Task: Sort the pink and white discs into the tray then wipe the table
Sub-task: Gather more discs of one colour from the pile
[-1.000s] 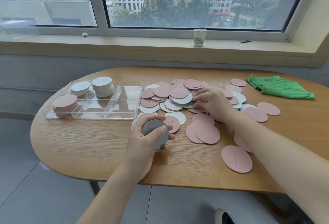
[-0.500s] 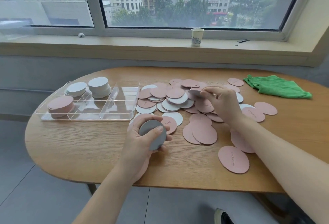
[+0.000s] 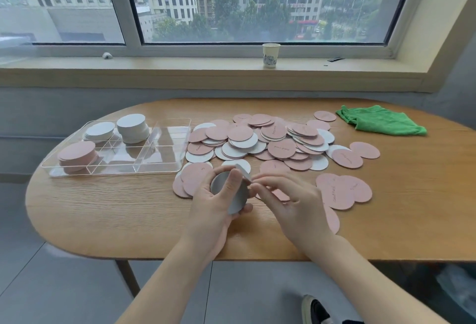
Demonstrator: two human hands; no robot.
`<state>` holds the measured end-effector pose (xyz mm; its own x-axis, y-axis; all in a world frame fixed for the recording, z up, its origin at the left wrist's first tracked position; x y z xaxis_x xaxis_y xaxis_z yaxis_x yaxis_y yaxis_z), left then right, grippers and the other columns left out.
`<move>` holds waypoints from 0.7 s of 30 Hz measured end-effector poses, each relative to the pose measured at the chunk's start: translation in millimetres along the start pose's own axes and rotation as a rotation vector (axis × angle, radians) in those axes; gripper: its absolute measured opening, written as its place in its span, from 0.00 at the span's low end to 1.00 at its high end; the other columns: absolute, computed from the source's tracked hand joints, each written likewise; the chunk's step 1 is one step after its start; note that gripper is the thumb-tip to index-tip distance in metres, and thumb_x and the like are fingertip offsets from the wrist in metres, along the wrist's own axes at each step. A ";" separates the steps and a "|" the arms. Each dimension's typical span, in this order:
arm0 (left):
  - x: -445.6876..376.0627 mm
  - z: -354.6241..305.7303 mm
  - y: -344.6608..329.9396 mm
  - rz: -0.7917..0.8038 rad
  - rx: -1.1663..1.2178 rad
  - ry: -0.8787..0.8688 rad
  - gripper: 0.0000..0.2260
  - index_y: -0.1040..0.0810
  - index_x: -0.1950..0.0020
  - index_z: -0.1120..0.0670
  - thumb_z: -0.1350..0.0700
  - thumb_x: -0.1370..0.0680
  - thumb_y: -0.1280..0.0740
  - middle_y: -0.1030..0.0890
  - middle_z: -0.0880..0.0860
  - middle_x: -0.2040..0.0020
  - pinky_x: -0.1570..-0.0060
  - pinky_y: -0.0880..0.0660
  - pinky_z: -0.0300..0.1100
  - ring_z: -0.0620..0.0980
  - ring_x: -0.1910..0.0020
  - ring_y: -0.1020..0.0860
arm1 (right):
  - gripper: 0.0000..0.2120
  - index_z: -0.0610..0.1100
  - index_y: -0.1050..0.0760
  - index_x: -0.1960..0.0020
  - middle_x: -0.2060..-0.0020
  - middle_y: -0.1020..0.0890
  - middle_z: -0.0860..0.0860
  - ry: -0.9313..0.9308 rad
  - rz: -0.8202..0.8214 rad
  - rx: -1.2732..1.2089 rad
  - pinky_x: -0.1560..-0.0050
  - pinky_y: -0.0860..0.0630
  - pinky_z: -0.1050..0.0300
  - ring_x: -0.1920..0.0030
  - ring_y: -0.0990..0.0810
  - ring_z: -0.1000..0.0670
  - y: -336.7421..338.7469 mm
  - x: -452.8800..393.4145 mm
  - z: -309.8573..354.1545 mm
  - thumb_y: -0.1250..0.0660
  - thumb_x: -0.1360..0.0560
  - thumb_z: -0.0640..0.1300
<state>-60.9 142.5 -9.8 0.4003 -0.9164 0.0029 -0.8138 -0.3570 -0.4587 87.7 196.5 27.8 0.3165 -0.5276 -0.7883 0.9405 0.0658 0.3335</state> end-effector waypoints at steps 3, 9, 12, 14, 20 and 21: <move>-1.5 5.4 -3.5 -0.013 0.005 0.005 0.32 0.22 0.39 0.55 0.38 0.34 0.20 0.18 0.55 0.52 0.60 0.20 0.46 0.52 0.54 0.18 | 0.03 0.42 0.14 0.53 0.52 0.13 0.54 -0.066 0.115 -0.103 0.45 0.22 0.58 0.49 0.16 0.56 -11.0 5.5 -0.6 0.26 0.25 0.41; -6.5 12.6 -3.3 -0.007 -0.008 0.038 0.17 0.23 0.36 0.55 0.50 0.23 0.30 0.17 0.63 0.49 0.58 0.21 0.47 0.56 0.52 0.18 | 0.03 0.41 0.14 0.51 0.51 0.13 0.54 -0.182 0.268 -0.233 0.43 0.25 0.66 0.47 0.16 0.59 -22.5 11.8 -5.3 0.26 0.25 0.38; -7.2 12.9 -1.5 -0.008 0.028 0.043 0.09 0.22 0.39 0.54 0.58 0.19 0.34 0.16 0.59 0.50 0.62 0.19 0.46 0.53 0.54 0.16 | 0.03 0.42 0.14 0.52 0.52 0.13 0.55 -0.227 0.246 -0.247 0.43 0.24 0.64 0.47 0.16 0.58 -13.1 0.9 -9.3 0.25 0.25 0.38; -7.0 11.4 1.3 -0.029 0.035 0.048 0.08 0.21 0.39 0.55 0.60 0.17 0.35 0.15 0.57 0.50 0.63 0.19 0.46 0.54 0.55 0.15 | 0.03 0.43 0.14 0.52 0.54 0.13 0.56 -0.295 0.205 -0.219 0.46 0.21 0.61 0.50 0.15 0.57 -2.2 -13.0 -21.8 0.25 0.24 0.41; -7.7 7.0 2.8 -0.035 -0.025 0.030 0.12 0.20 0.40 0.56 0.57 0.23 0.30 0.17 0.67 0.44 0.63 0.25 0.48 0.60 0.53 0.16 | 0.10 0.46 0.16 0.43 0.49 0.15 0.54 -0.326 0.292 0.192 0.45 0.26 0.63 0.49 0.20 0.57 -11.5 -74.0 -89.5 0.29 0.21 0.49; -8.1 6.3 2.6 -0.030 -0.046 0.025 0.12 0.20 0.41 0.55 0.57 0.24 0.30 0.17 0.66 0.45 0.64 0.24 0.48 0.60 0.53 0.16 | 0.11 0.46 0.17 0.42 0.46 0.15 0.53 -0.310 0.338 0.229 0.44 0.28 0.63 0.46 0.21 0.56 -20.1 -83.7 -101.4 0.30 0.21 0.49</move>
<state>-63.6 150.2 -16.6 0.4145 -0.9092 0.0389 -0.8204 -0.3918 -0.4165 54.9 325.2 34.7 0.5142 -0.7373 -0.4381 0.7295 0.1074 0.6755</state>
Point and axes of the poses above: each hand's wrist, its own x-axis away from the middle knuckle, its own y-axis out of the back of the hand, z = x × y, the point moved 7 cm from there along -x, towards the middle knuckle
